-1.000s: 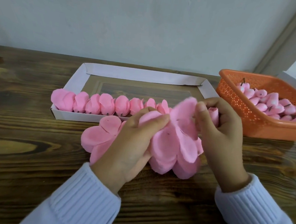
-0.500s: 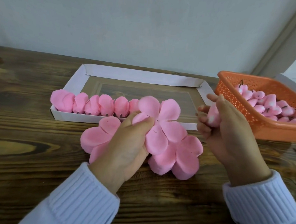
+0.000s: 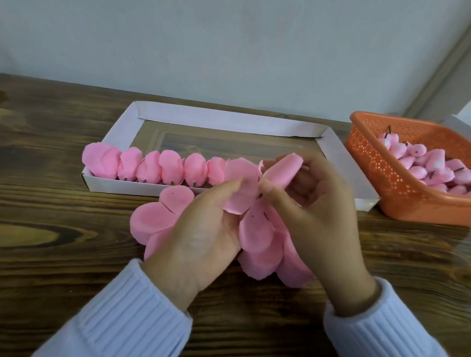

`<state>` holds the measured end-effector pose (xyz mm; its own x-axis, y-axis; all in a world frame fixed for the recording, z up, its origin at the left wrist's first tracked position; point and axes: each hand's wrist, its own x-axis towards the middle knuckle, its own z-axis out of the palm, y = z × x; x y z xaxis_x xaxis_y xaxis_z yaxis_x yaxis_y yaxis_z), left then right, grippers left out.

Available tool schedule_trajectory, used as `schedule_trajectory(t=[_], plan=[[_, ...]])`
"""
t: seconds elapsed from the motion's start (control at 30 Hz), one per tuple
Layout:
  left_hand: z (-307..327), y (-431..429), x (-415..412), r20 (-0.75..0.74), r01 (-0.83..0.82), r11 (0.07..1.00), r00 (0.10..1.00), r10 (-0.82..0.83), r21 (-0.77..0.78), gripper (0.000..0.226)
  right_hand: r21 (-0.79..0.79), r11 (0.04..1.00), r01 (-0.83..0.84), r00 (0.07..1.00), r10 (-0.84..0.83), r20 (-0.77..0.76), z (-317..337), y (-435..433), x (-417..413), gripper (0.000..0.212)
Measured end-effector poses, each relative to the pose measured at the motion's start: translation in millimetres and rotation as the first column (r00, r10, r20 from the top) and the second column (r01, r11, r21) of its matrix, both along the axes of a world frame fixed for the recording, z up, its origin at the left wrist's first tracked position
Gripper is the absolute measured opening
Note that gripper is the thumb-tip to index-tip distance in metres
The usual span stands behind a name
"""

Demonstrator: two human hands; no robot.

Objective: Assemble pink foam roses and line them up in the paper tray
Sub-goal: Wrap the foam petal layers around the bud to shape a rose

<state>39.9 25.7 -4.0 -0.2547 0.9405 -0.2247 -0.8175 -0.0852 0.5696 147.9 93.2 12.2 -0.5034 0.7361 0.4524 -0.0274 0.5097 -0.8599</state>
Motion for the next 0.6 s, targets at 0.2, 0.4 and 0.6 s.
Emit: schedule_trajectory(t=[0.2, 0.4, 0.6], plan=[[2, -2, 0, 0.042, -0.011, 1.0, 0.999, 0.012, -0.02, 0.037, 0.068, 0.997, 0.048, 0.999, -0.047, -0.012, -7, 5, 0, 0.026], [3, -3, -2, 0.077, -0.048, 0.999, 0.996, 0.048, -0.004, 0.038, 0.04, 0.999, 0.016, 1.0, -0.016, -0.011, -11, 6, 1, 0.026], [1, -3, -2, 0.096, 0.009, 0.998, 0.995, -0.015, 0.063, 0.04, 0.087, 0.996, 0.035, 0.999, -0.038, 0.03, -14, 6, 1, 0.029]])
